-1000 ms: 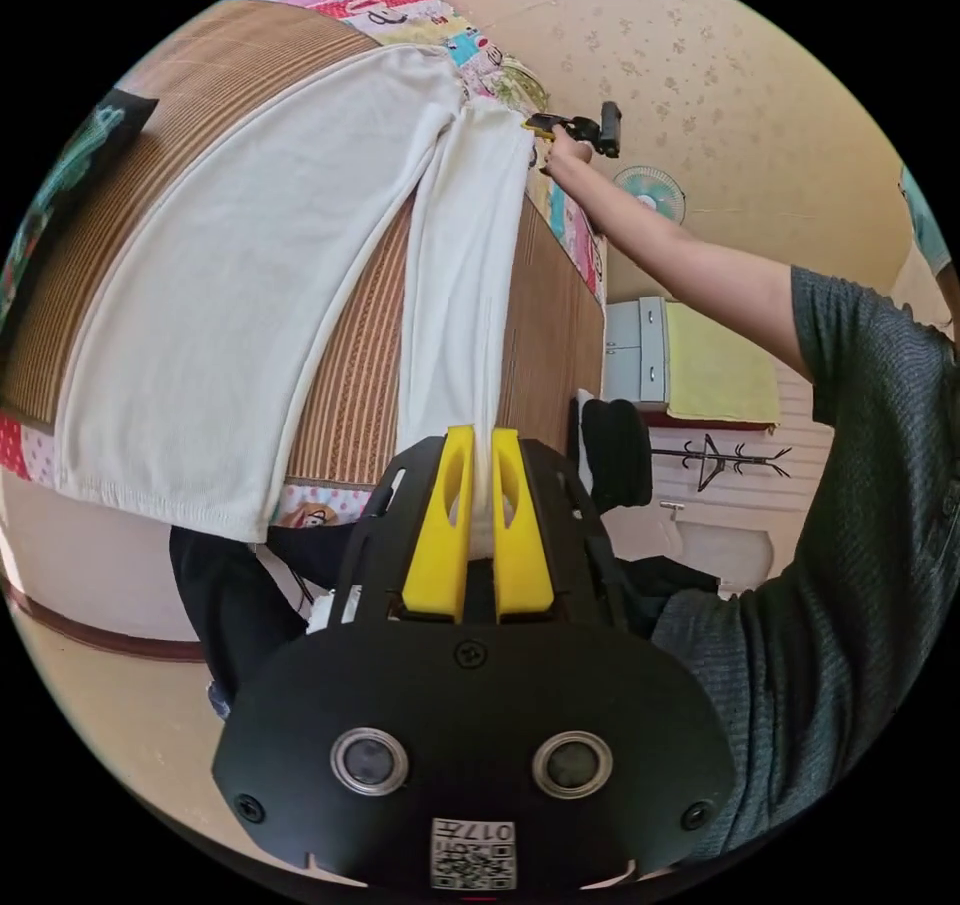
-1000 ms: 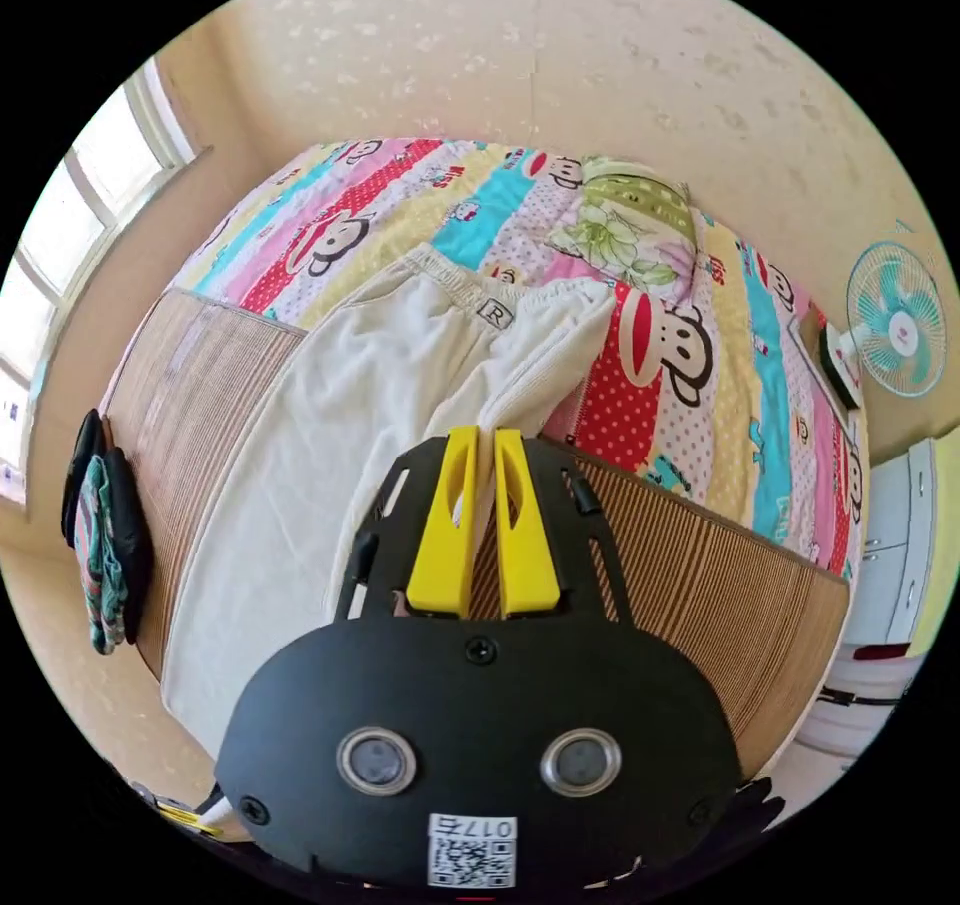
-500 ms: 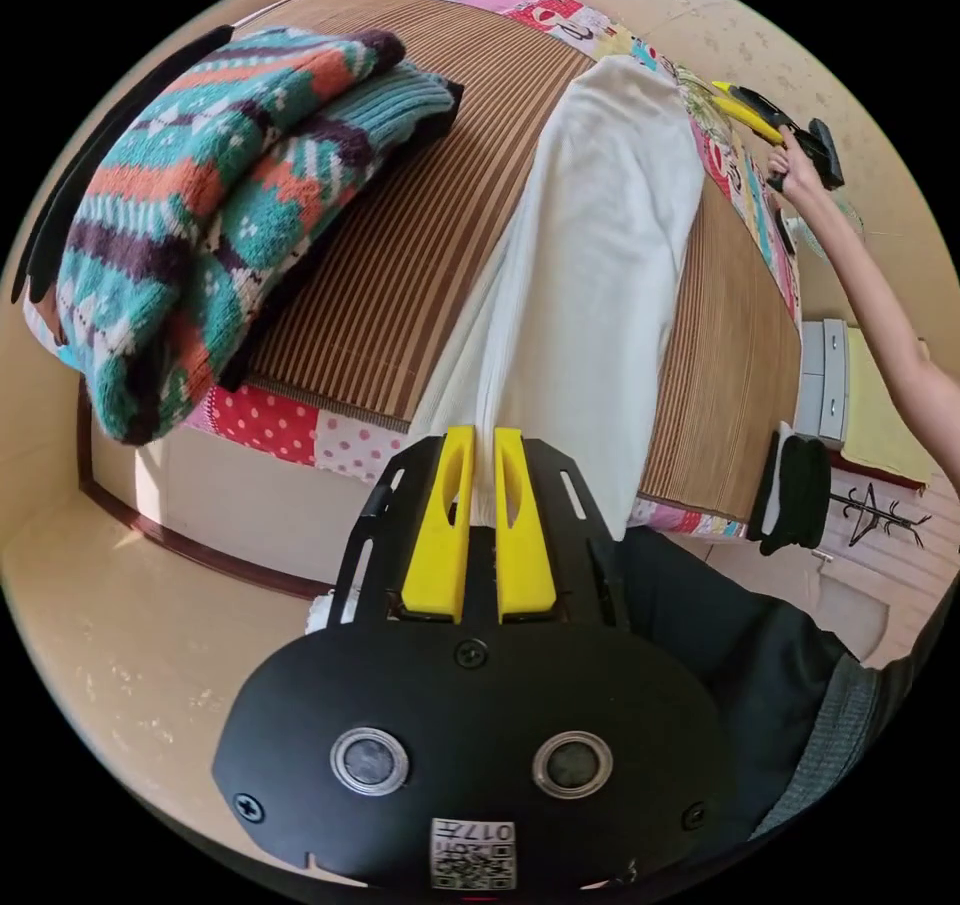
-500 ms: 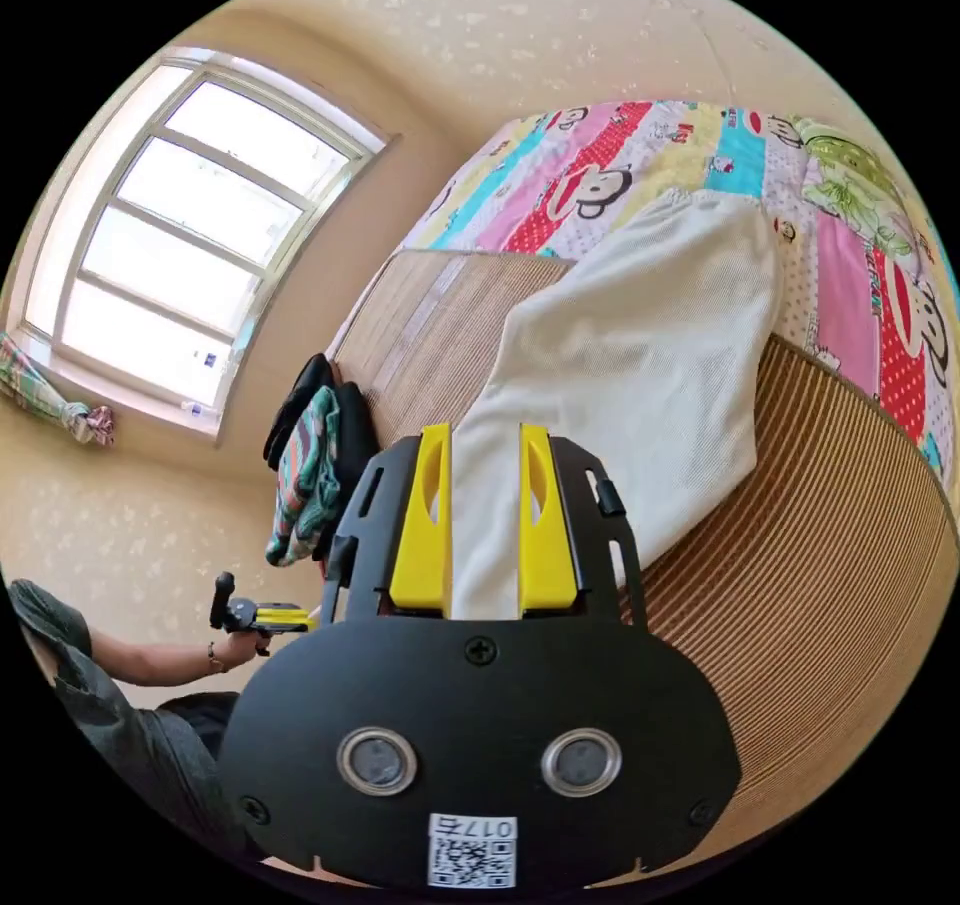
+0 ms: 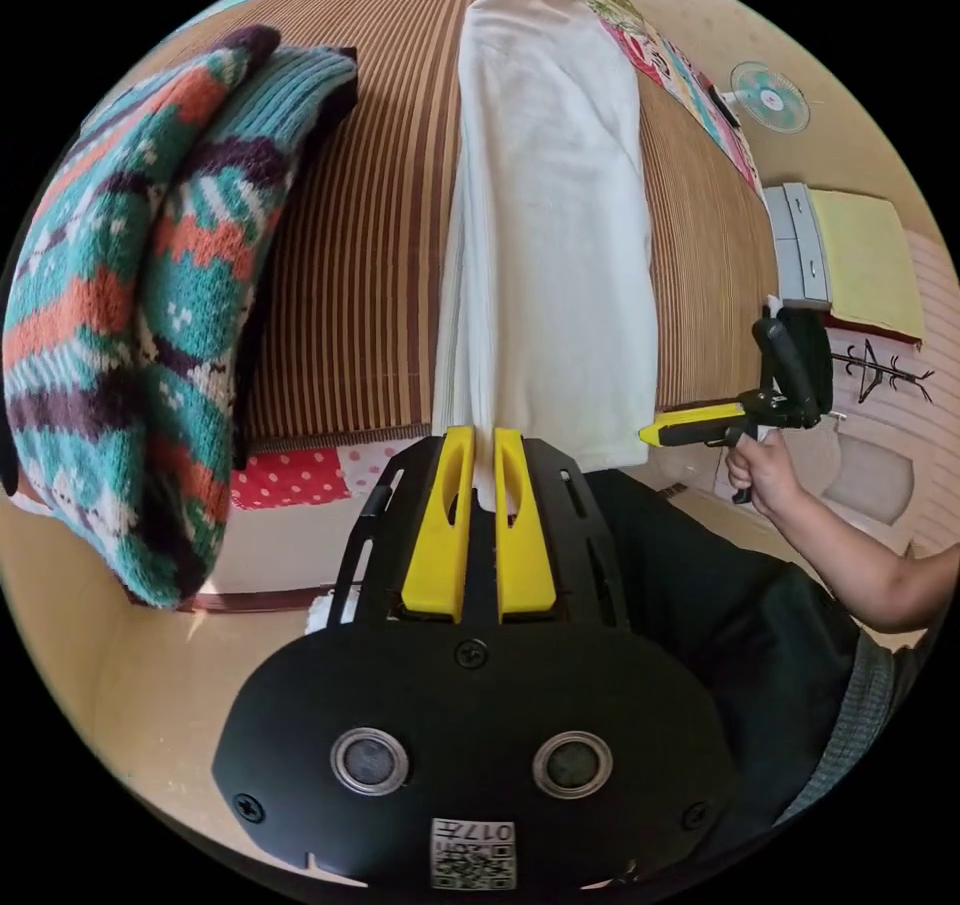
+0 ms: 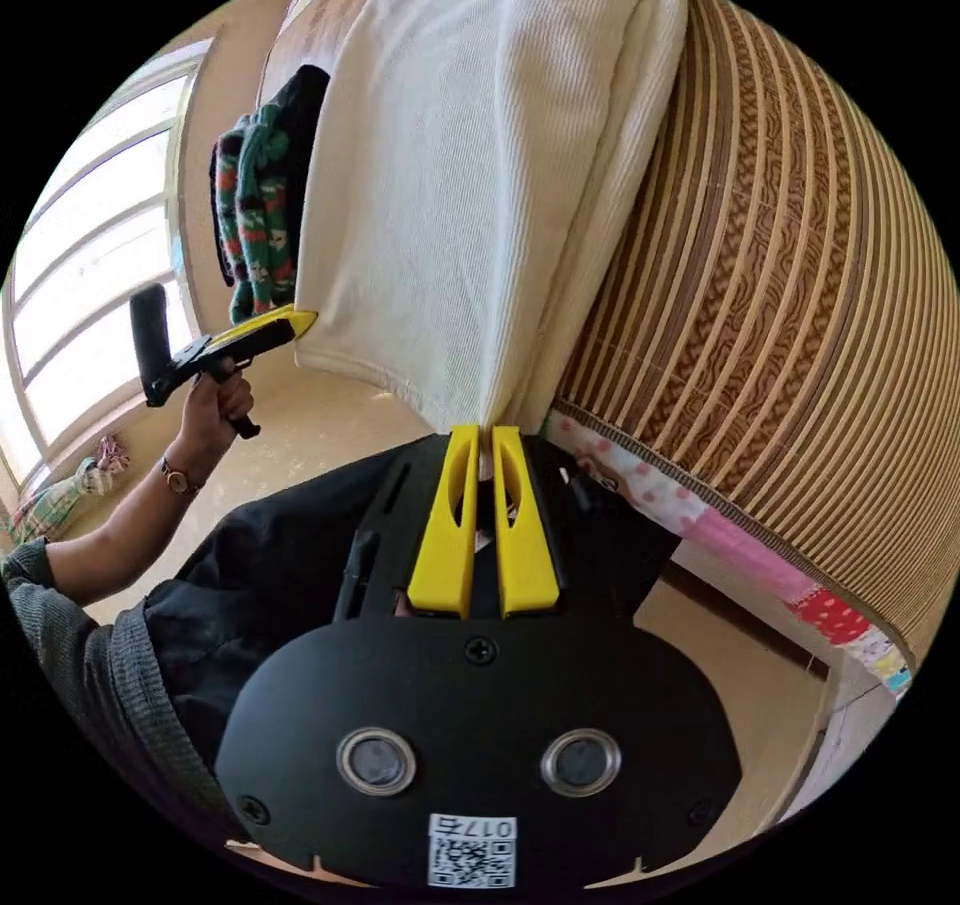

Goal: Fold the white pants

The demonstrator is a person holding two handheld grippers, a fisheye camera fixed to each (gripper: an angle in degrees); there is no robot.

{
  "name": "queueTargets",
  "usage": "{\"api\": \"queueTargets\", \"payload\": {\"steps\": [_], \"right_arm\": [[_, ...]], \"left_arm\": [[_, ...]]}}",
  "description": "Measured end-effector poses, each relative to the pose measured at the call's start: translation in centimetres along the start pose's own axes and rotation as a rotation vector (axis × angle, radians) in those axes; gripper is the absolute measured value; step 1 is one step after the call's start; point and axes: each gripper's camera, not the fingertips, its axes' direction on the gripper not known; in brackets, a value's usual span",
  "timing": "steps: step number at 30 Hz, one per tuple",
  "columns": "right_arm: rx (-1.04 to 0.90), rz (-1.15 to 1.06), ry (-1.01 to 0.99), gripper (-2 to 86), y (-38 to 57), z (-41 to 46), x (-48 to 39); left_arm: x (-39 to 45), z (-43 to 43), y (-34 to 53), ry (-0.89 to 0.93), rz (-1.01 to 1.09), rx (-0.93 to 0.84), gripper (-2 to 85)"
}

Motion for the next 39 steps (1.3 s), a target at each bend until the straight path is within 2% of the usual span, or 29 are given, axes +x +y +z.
{"api": "queueTargets", "payload": {"steps": [3,4,5,7,11,14,17,20,22,25,30,32,36,37,38,39], "right_arm": [[0.110,-0.048,-0.123,2.9,1.6,-2.7,-0.9],[0.143,-0.089,-0.121,2.7,2.7,-3.9,-1.8],[0.157,-0.112,-0.098,2.6,3.3,-4.4,-2.4],[0.198,-0.159,0.038,2.4,5.7,-5.8,-4.2],[0.278,-0.090,0.039,2.5,7.1,-5.5,-2.8],[0.237,0.002,0.074,2.8,5.1,-2.9,0.4],[0.112,0.059,0.152,3.7,2.9,-1.1,2.4],[0.094,0.001,0.208,5.6,3.5,-2.3,2.7],[0.138,0.001,0.150,8.5,4.6,-4.0,4.3],[0.175,0.089,0.047,12.3,4.0,-5.4,8.3],[0.166,0.132,-0.193,15.9,0.0,-4.7,13.9],[0.122,0.142,-0.251,15.3,-1.4,-3.7,15.2],[0.100,0.171,-0.309,8.5,-1.7,-2.6,17.1],[0.123,0.167,-0.343,7.7,-0.9,-3.0,17.5],[0.138,0.162,-0.360,7.3,-0.4,-3.4,17.7],[0.168,0.151,-0.393,6.6,0.8,-4.3,18.0]], "left_arm": [[0.0,-2.7,0.2,0.072,0.123,-0.020,2.6],[-0.5,-4.7,0.7,0.201,0.177,0.008,2.4],[-1.4,-6.7,1.2,0.310,0.188,0.019,2.3],[-2.7,-9.6,2.1,0.399,0.220,0.037,2.1],[-3.9,-12.0,3.7,0.304,0.247,0.013,2.2],[-4.6,-9.7,3.7,0.214,0.156,-0.029,2.5],[-5.2,-7.3,3.7,0.128,0.066,-0.064,3.2],[-6.6,-7.2,4.4,0.192,-0.003,-0.121,5.0],[-7.3,-9.0,5.2,0.254,0.001,-0.086,6.9],[-8.7,-12.6,5.9,0.239,-0.023,0.007,9.0],[-10.5,-12.7,3.4,0.238,-0.037,-0.053,12.0],[-10.9,-11.9,1.9,0.243,-0.021,-0.106,12.4],[-11.2,-12.7,0.8,0.202,0.000,-0.136,11.7],[-11.8,-13.3,0.7,0.223,-0.001,-0.147,9.0],[-12.2,-13.7,0.6,0.363,0.032,-0.187,6.7],[-12.5,-13.9,0.6,0.419,0.021,-0.210,5.8]]}}
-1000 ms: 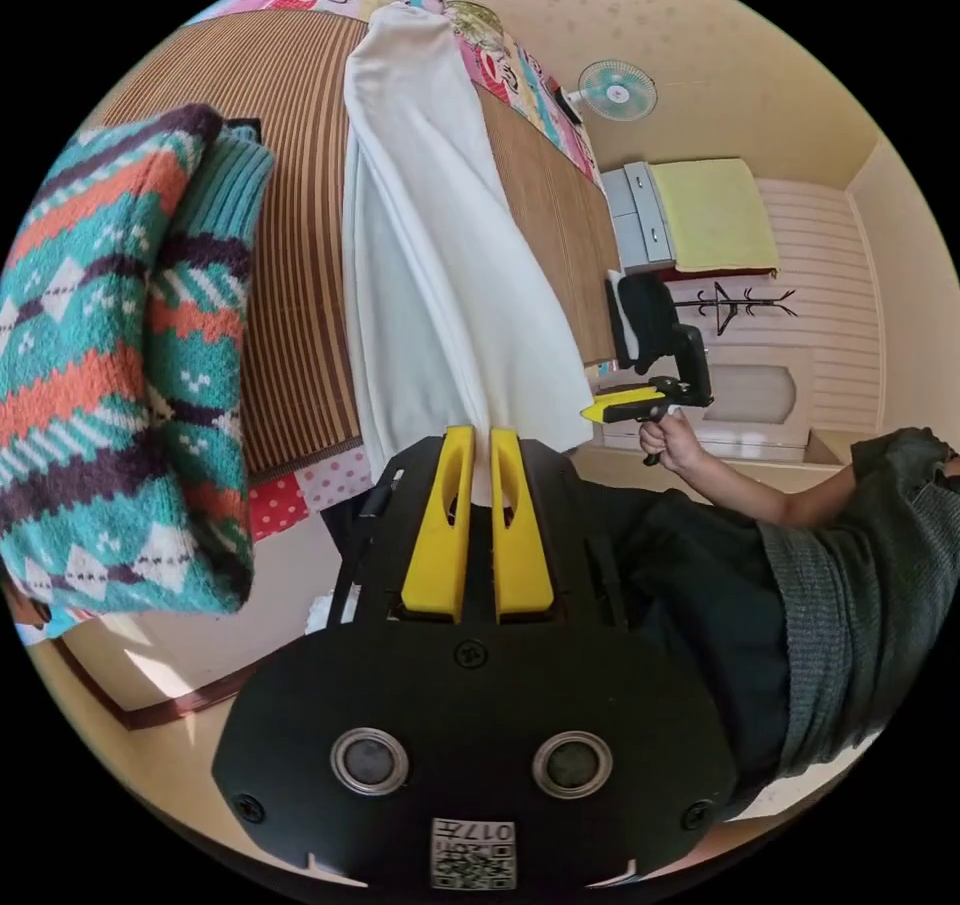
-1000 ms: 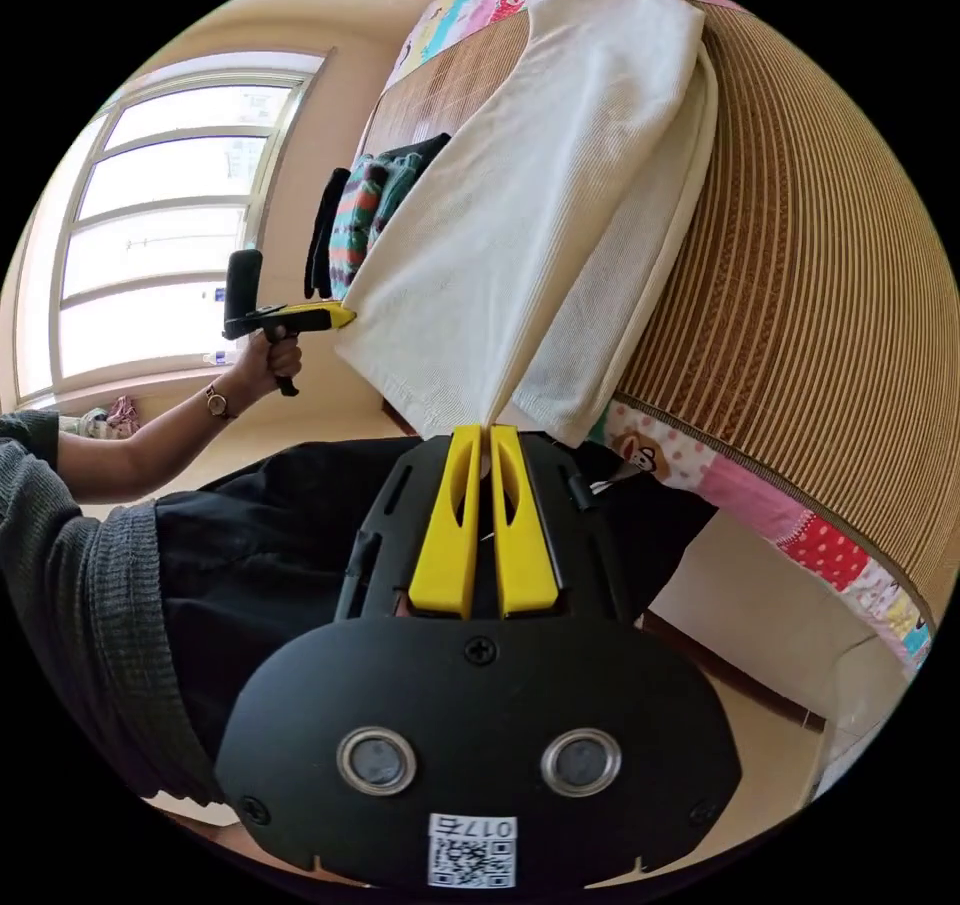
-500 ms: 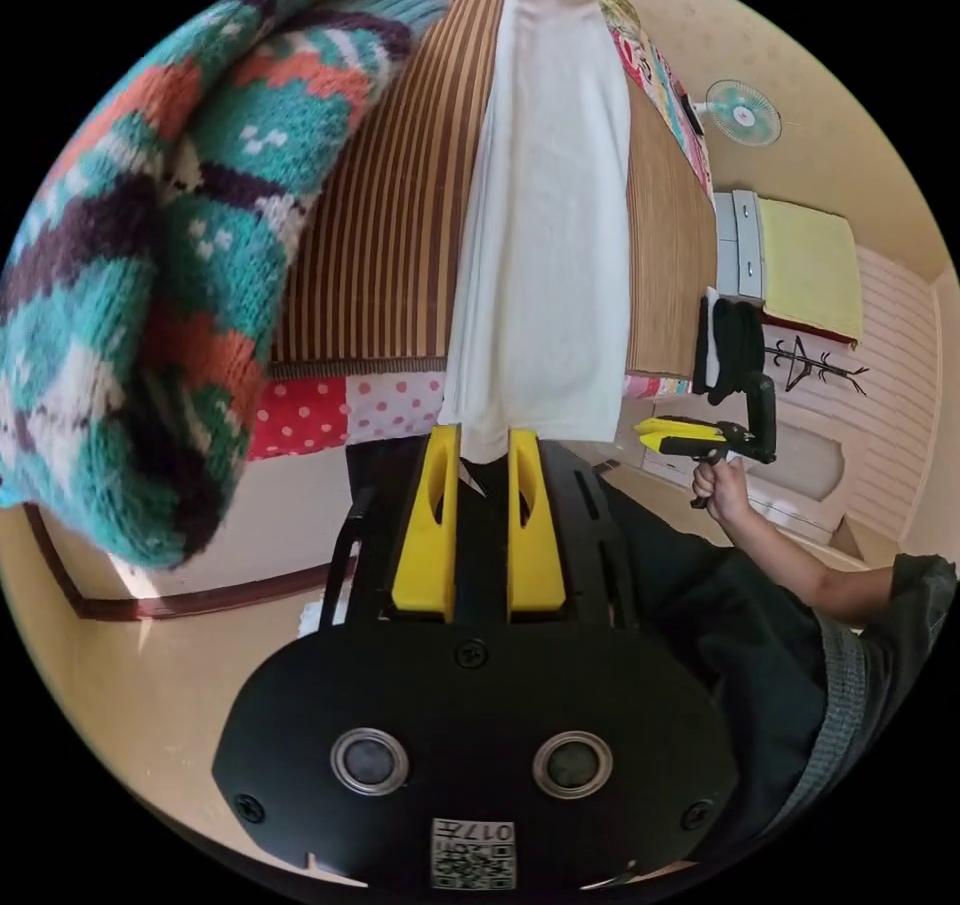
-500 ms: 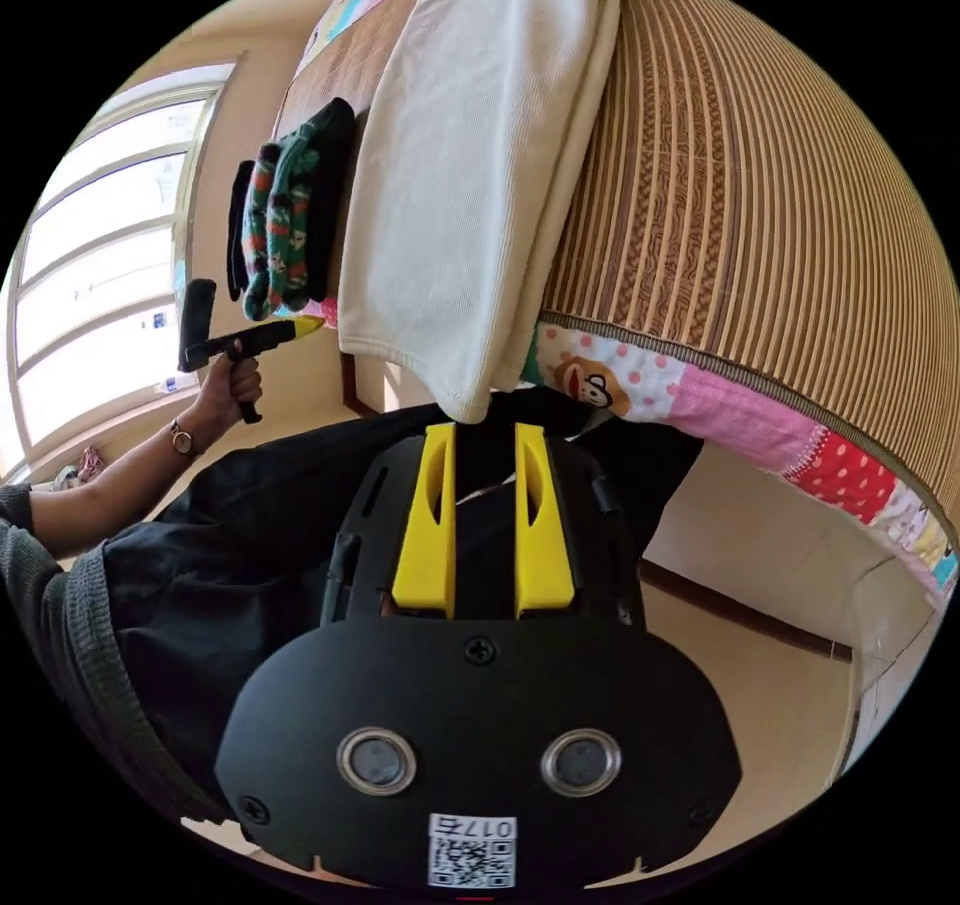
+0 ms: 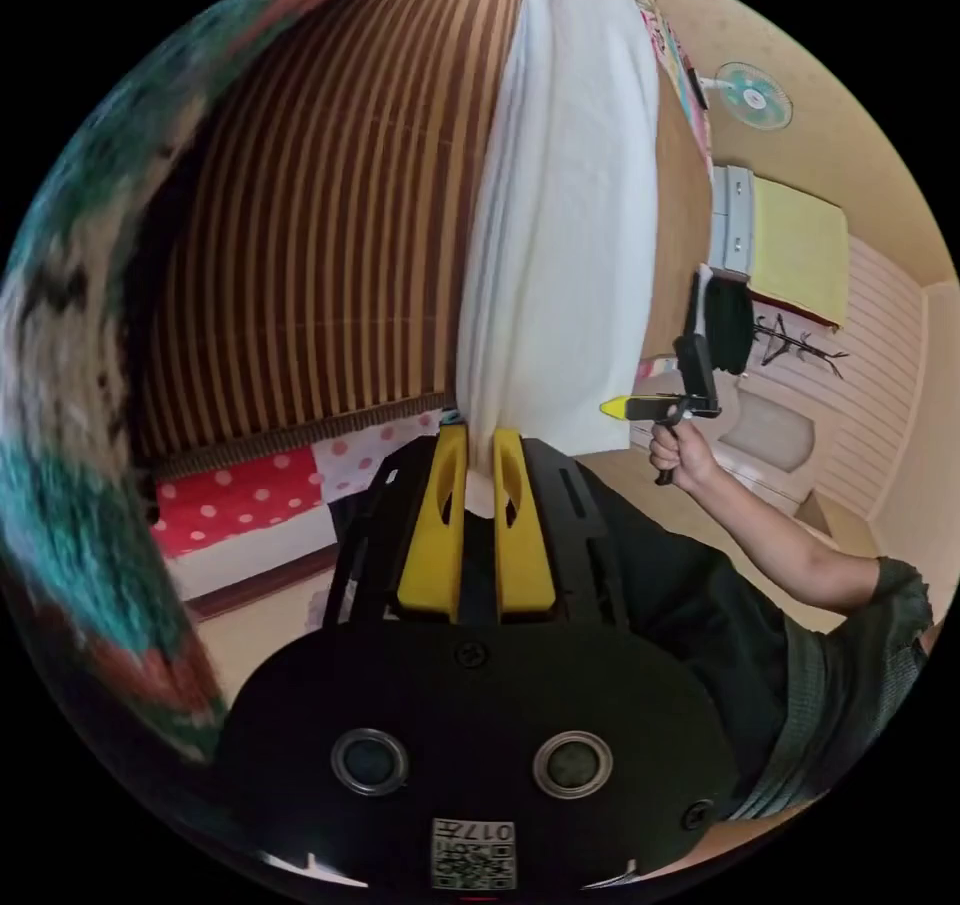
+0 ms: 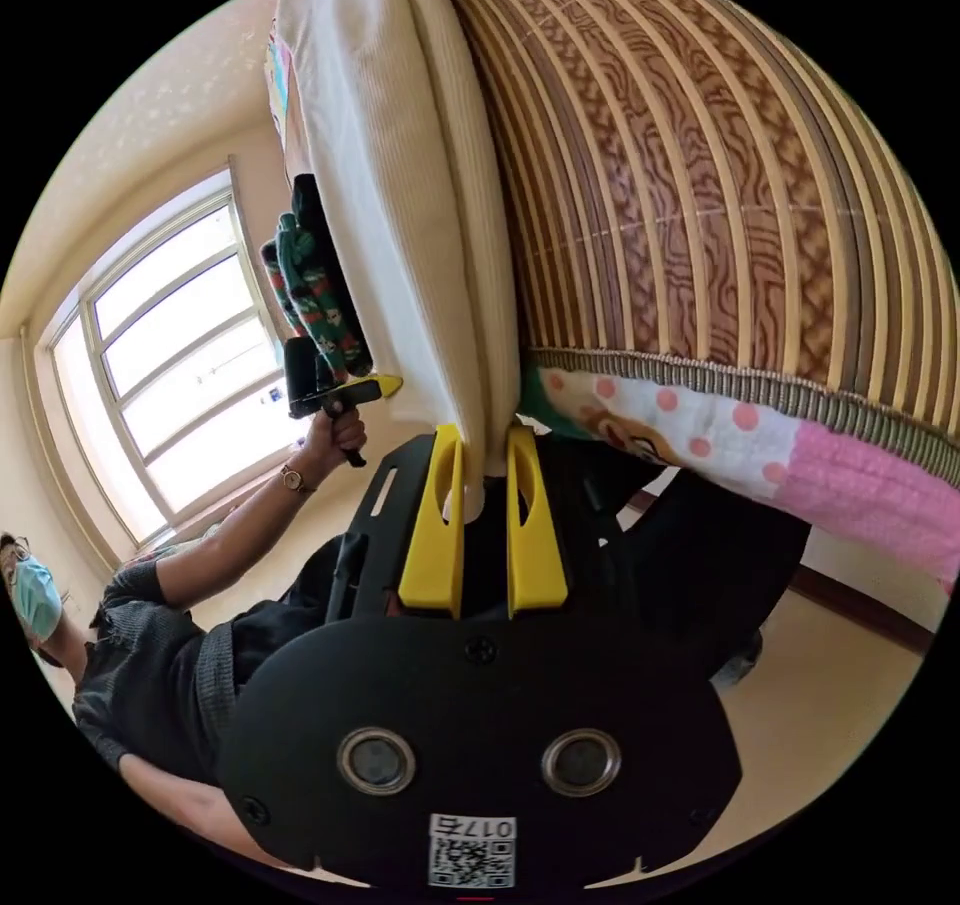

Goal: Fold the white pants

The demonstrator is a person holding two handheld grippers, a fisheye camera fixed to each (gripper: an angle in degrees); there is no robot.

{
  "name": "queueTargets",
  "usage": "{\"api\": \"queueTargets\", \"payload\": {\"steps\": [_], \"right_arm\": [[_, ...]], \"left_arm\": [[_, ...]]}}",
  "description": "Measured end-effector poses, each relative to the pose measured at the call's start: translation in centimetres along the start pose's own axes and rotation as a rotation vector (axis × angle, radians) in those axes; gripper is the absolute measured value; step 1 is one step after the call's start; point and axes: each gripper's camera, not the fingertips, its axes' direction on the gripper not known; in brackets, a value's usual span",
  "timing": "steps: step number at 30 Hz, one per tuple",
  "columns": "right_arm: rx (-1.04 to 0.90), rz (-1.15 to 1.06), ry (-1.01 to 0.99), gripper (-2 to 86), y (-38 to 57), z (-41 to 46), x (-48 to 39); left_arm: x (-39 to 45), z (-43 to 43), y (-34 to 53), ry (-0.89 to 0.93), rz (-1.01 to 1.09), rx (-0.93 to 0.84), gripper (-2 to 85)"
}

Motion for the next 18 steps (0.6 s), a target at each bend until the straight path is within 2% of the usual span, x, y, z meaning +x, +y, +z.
{"api": "queueTargets", "payload": {"steps": [2,4,6,8,11,15,18], "right_arm": [[0.035,-0.038,-0.103,5.4,1.9,-2.1,-0.1],[0.077,-0.078,-0.314,4.2,5.1,-5.0,-0.7],[0.102,-0.116,-0.448,3.4,8.2,-7.3,-1.9],[0.077,-0.135,-0.486,2.9,11.6,-8.8,-3.6],[0.000,-0.102,-0.491,2.5,16.7,-9.9,-6.2],[0.055,-0.040,-0.631,2.6,18.2,-11.3,-6.3],[0.068,0.047,-0.585,2.6,14.1,-11.6,-2.5]], "left_arm": [[1.7,-2.5,1.3,0.049,0.070,-0.003,4.5],[4.0,-4.7,2.7,0.086,0.139,-0.004,4.3],[6.1,-6.8,4.4,0.231,0.184,-0.019,4.3],[9.8,-9.5,7.4,0.413,0.268,-0.052,4.2],[14.4,-11.2,10.9,0.484,0.309,-0.193,4.4],[16.3,-11.9,12.1,0.648,0.179,-0.255,4.4],[13.5,-10.7,9.3,0.793,-0.017,-0.232,4.5]]}}
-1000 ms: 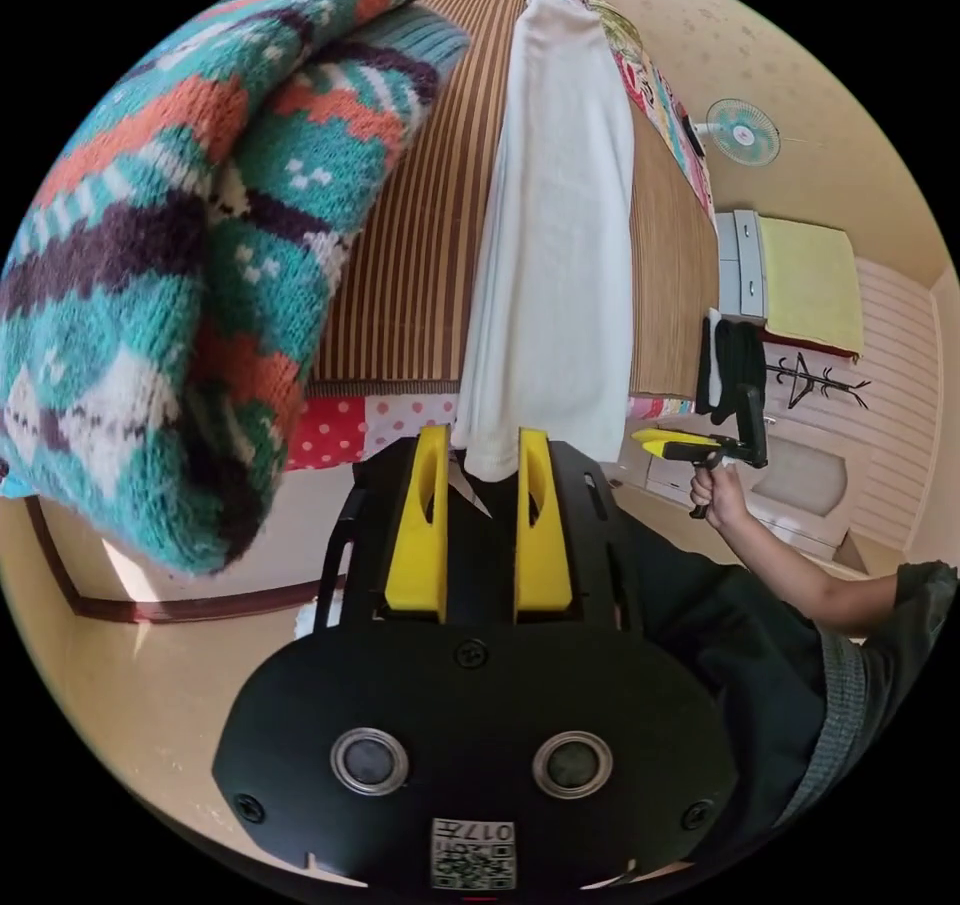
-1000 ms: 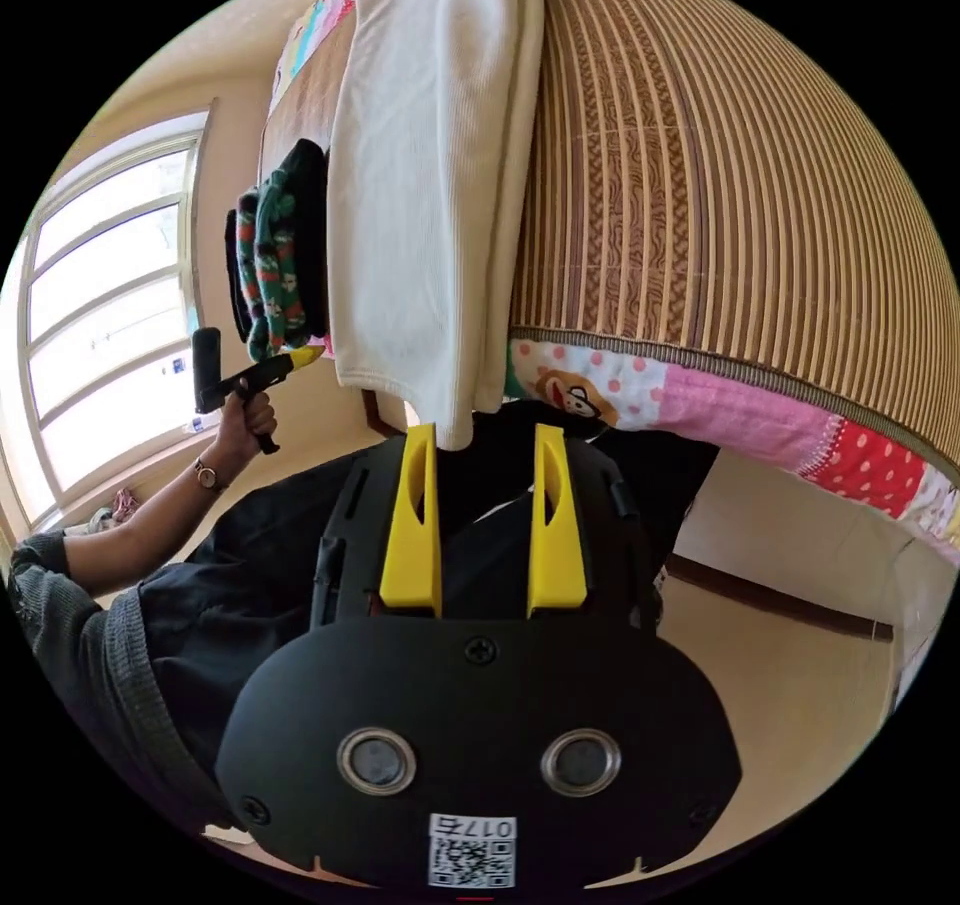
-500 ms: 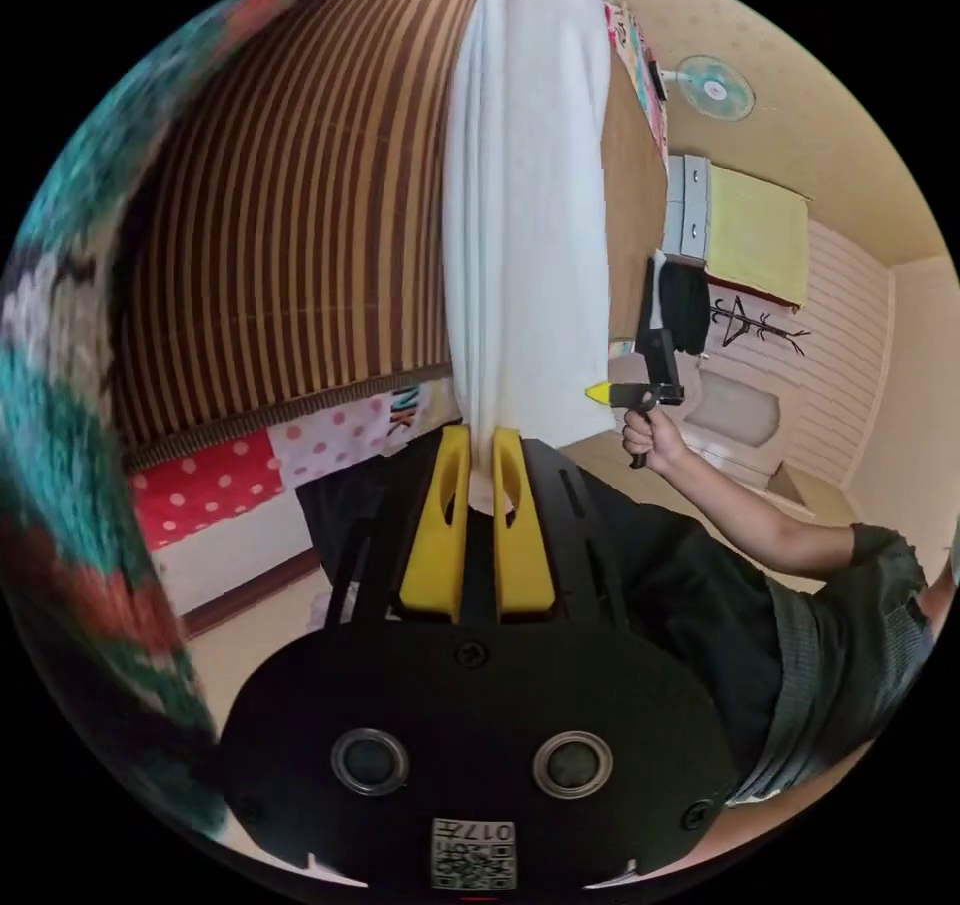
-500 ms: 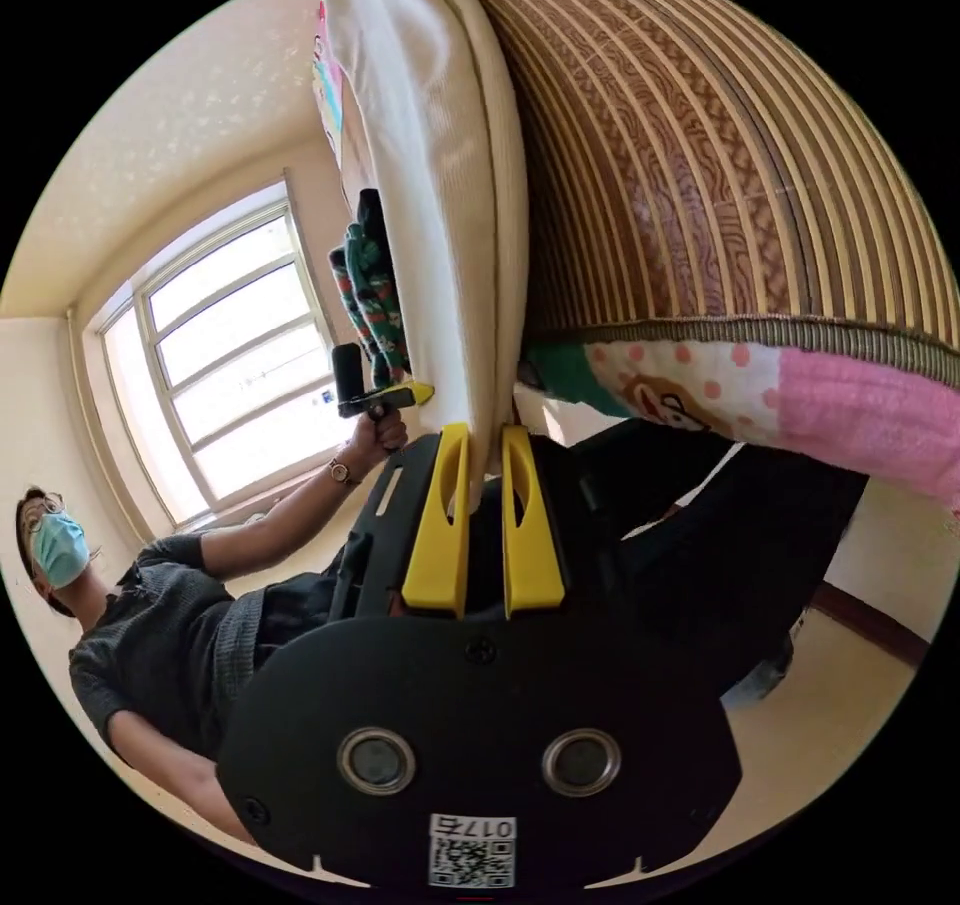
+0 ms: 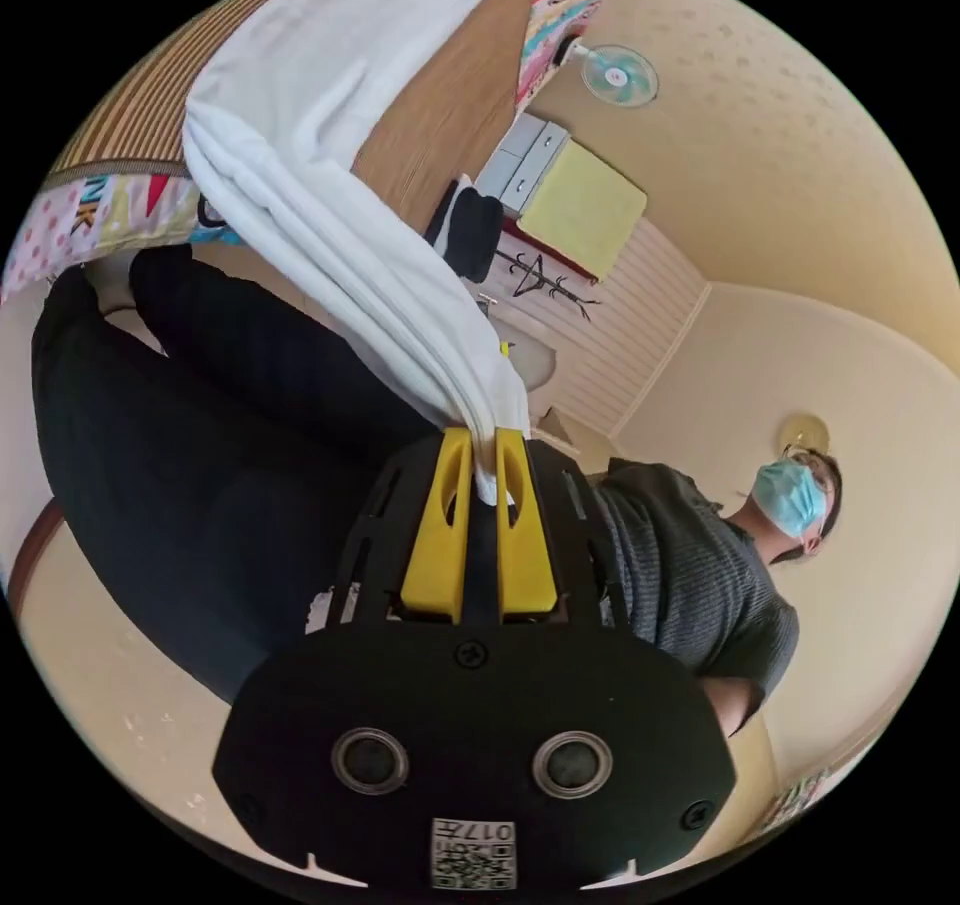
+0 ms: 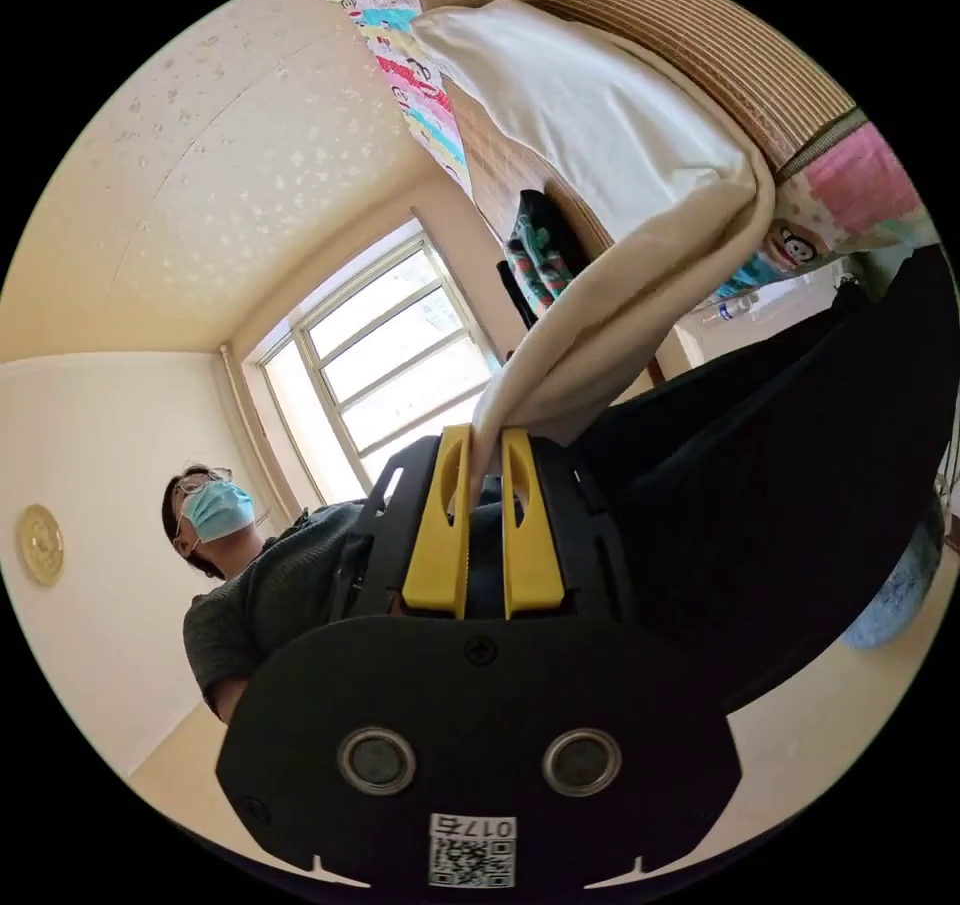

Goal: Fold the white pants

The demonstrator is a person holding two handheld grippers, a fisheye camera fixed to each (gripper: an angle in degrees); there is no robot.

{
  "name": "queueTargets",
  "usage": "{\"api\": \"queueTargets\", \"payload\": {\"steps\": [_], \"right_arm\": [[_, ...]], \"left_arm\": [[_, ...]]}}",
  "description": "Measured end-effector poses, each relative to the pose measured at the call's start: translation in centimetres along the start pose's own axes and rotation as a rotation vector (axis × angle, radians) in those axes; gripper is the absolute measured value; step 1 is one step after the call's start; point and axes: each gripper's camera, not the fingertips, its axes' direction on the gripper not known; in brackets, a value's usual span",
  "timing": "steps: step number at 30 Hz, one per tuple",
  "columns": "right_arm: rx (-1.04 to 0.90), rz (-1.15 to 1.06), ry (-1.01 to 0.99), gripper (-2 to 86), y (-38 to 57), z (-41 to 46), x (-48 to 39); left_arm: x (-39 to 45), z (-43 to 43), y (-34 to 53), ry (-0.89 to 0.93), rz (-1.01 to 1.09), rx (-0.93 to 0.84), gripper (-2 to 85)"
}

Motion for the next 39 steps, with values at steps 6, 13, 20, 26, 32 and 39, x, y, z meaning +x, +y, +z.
{"api": "queueTargets", "payload": {"steps": [6,13,20,26,32,39], "right_arm": [[0.082,0.069,-0.056,3.0,-10.6,-1.3,-0.4],[0.171,-0.037,0.108,5.9,-22.4,0.0,-8.5],[0.319,-0.241,0.247,14.4,-24.5,1.0,-12.2],[0.275,-0.252,0.672,13.4,-18.9,5.7,-9.0],[0.288,-0.265,0.843,12.9,-17.7,9.6,-6.6],[0.262,-0.317,0.983,8.9,-21.9,13.0,-8.4]], "left_arm": [[-4.0,-4.8,-8.8,0.236,-0.152,0.249,4.4],[2.6,-7.8,-19.6,0.244,0.007,0.477,4.8],[6.5,-7.4,-24.7,0.121,0.234,0.711,10.8],[5.8,1.2,-21.6,-0.574,0.216,0.726,10.9],[1.1,10.7,-24.8,-0.858,0.180,0.644,10.1],[-0.9,15.3,-31.7,-0.992,0.127,0.640,8.8]]}}
